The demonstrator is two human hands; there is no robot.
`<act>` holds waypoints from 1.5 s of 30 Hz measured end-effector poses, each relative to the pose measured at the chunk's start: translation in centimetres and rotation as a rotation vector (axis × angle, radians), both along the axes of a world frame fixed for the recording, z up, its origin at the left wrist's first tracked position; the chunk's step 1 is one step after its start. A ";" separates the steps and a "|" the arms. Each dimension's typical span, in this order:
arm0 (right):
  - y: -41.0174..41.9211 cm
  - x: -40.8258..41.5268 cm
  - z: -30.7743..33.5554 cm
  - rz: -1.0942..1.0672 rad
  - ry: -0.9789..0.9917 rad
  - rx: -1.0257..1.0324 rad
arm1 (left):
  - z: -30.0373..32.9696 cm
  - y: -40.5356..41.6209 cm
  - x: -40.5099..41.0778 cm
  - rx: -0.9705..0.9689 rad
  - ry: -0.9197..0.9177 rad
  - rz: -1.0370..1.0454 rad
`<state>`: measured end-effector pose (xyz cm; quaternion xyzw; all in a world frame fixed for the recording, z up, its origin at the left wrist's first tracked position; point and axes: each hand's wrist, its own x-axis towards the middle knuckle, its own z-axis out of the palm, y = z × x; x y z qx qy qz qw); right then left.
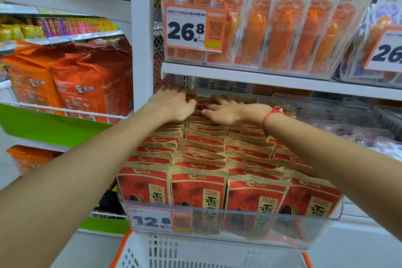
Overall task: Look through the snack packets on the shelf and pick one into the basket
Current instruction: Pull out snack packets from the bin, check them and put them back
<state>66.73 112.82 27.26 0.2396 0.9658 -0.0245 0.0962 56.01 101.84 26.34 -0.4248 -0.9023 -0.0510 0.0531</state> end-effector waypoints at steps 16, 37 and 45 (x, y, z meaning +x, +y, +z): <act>-1.6 3.5 0.2 0.069 0.021 -0.021 | 0.9 -1.2 1.5 -0.095 -0.148 0.031; -8.2 19.0 -6.5 0.193 0.768 0.397 | -5.2 -12.5 16.6 0.534 0.219 -0.302; -7.2 19.3 -7.8 0.353 0.958 0.563 | -6.4 -12.8 15.2 0.378 0.385 -0.320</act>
